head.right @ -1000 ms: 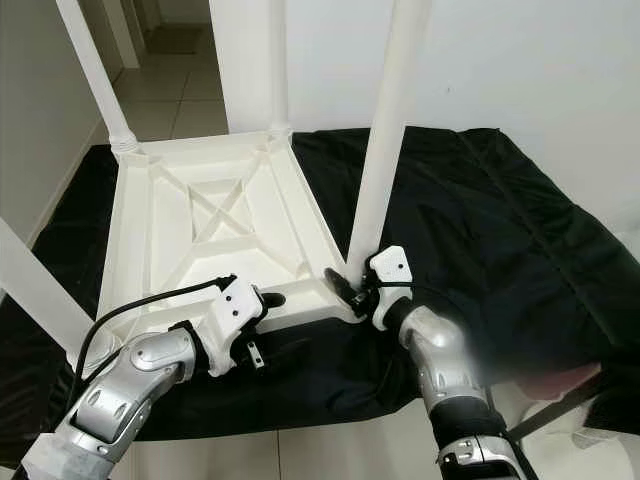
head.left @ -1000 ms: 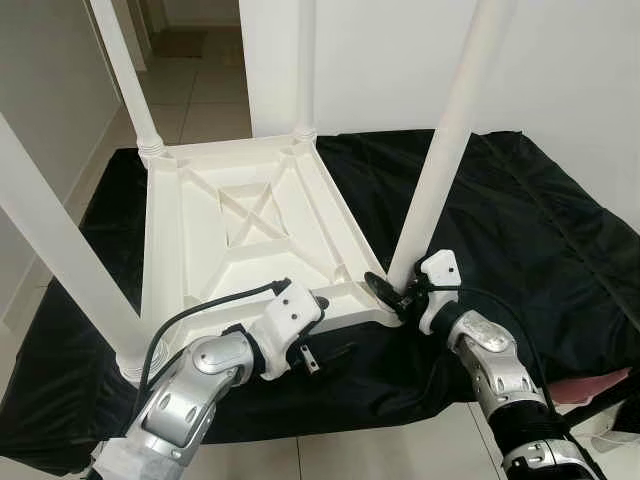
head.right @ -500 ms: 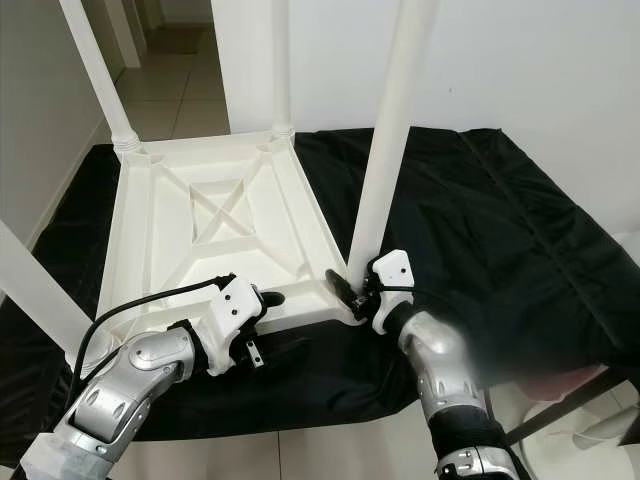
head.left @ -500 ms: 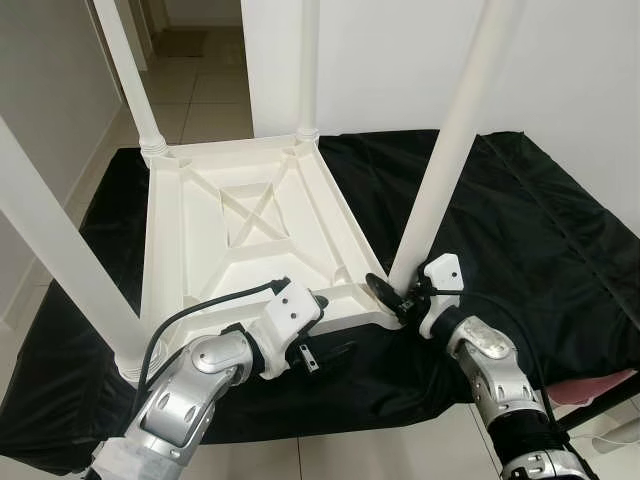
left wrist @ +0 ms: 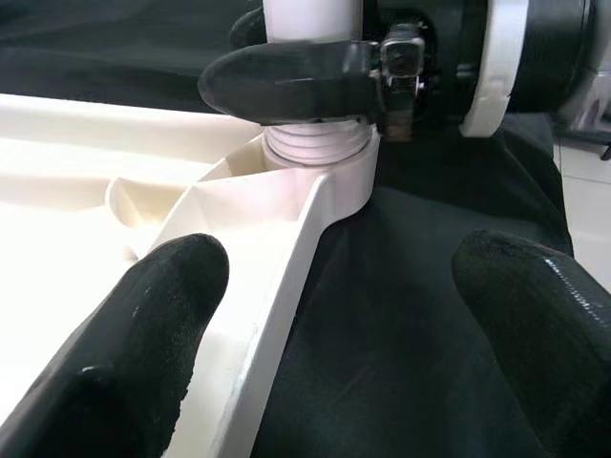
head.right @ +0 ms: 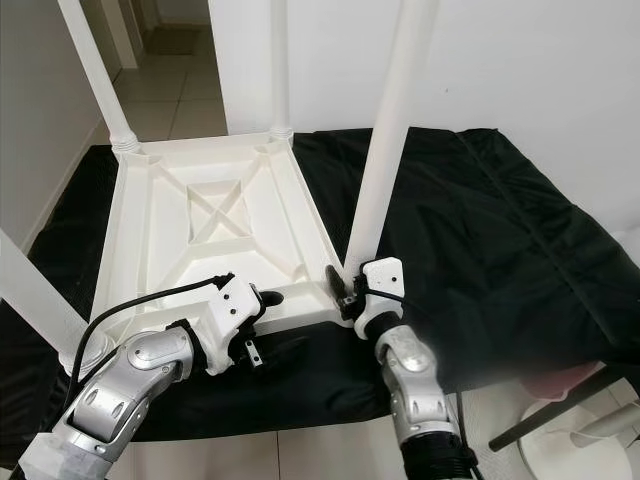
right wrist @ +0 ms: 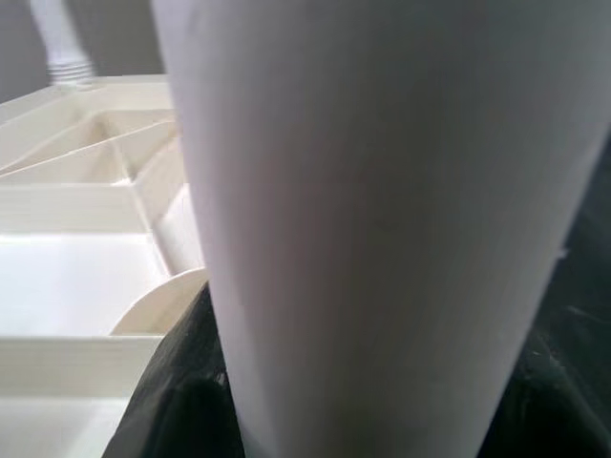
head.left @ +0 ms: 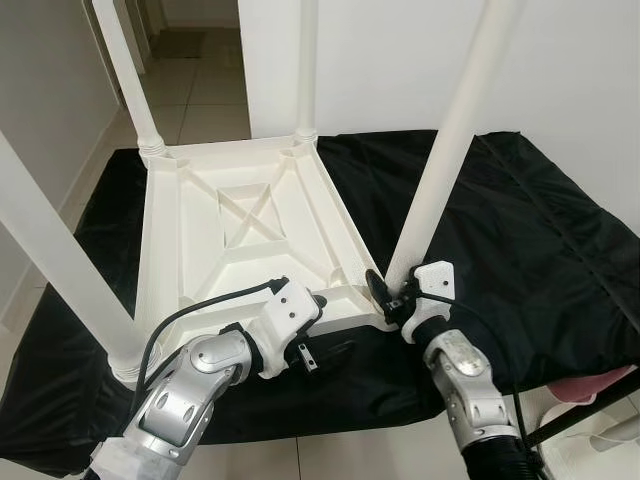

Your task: Building children table

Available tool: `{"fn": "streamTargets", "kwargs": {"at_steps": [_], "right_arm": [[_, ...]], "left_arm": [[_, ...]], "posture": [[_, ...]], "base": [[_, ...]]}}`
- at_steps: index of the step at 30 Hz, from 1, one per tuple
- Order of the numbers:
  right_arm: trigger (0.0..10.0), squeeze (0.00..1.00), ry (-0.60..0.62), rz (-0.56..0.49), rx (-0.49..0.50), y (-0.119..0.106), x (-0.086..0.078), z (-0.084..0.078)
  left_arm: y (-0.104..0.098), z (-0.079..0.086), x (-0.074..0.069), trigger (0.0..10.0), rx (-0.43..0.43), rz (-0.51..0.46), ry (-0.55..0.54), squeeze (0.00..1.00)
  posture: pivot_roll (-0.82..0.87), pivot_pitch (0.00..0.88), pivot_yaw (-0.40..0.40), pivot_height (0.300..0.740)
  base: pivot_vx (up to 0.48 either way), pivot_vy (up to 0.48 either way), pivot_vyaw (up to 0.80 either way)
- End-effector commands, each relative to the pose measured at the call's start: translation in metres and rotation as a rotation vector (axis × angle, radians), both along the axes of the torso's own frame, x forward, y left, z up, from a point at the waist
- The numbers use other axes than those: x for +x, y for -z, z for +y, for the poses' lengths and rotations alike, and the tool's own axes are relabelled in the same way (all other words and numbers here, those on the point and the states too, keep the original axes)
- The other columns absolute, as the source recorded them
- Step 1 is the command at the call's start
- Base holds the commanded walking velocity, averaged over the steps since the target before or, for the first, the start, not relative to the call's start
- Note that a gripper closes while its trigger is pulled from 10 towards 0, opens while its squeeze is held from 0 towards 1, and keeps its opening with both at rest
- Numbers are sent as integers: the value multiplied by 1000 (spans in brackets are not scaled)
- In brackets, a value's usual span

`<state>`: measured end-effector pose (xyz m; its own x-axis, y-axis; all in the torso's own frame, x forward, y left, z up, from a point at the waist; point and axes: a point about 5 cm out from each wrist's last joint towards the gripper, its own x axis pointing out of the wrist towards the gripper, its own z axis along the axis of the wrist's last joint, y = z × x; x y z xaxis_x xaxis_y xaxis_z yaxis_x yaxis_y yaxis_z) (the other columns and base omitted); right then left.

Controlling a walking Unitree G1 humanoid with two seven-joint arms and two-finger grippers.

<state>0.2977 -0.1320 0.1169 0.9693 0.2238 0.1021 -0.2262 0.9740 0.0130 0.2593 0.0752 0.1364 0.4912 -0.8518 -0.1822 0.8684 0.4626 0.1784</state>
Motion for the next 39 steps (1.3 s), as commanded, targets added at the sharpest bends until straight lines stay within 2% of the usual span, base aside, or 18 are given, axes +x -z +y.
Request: {"fn": "streamTargets", "kwargs": {"at_steps": [1, 5, 8, 17, 18, 25, 26, 27, 28, 29, 36, 39], "right_arm": [[10000, 0, 135, 52, 59, 7, -3, -2], [10000, 0, 196, 78, 97, 8, -6, 6], [10000, 0, 184, 81, 105, 6, -7, 15], [10000, 0, 203, 63, 93, -2, -6, 14], [10000, 1000, 181, 57, 106, -3, -7, 16], [10000, 1000, 157, 35, 89, -6, -9, 13], [10000, 1000, 135, 28, 84, -7, -10, 8], [10000, 745, 111, 27, 69, -7, -10, 3], [10000, 745, 111, 27, 69, -7, -10, 3], [10000, 0, 67, 25, 51, -7, -9, -3], [10000, 0, -66, -17, 0, -13, -2, -21], [10000, 0, -153, -20, -72, -14, 5, -29]], "left_arm": [[1, 2, 0, 10000, 4, 5, -19, 0], [-1, 2, 1, 10000, -3, -1, -32, 0], [-1, 2, 3, 10000, -3, -4, -36, 0], [-2, 3, 5, 10000, 2, -10, -33, 0], [-2, 3, 4, 10000, 2, -11, -32, 0], [-2, 4, 3, 10000, 3, -8, -33, 0], [-2, 4, 3, 10000, 4, -7, -33, 0], [-2, 5, 3, 10000, 5, -6, -33, 0], [-2, 5, 3, 10000, 5, -6, -33, 0], [-1, 5, 4, 10000, 8, -6, -32, 0], [-2, 4, 5, 10000, 10, -7, -24, 0], [-3, 5, 7, 10000, 12, -10, -22, 0]], "posture": [[-20, 0, -10, 740], [-14, 0, -14, 740], [-11, 0, -14, 740], [-17, 0, -3, 740], [-18, 0, -1, 740], [-18, 0, 1, 740], [-19, 0, 4, 740], [-22, 0, 7, 740], [-22, 0, 7, 740], [-24, 0, 10, 740], [-28, 0, 20, 740], [-33, 0, 24, 740]], "base": [[0, 0, 0], [0, 0, 0], [0, 0, 0], [0, 0, 0], [0, 0, 0], [0, 0, 0], [0, 0, 0], [0, 0, 0], [0, 0, 0], [0, 0, 0], [0, 0, 0], [0, 0, 0]]}}
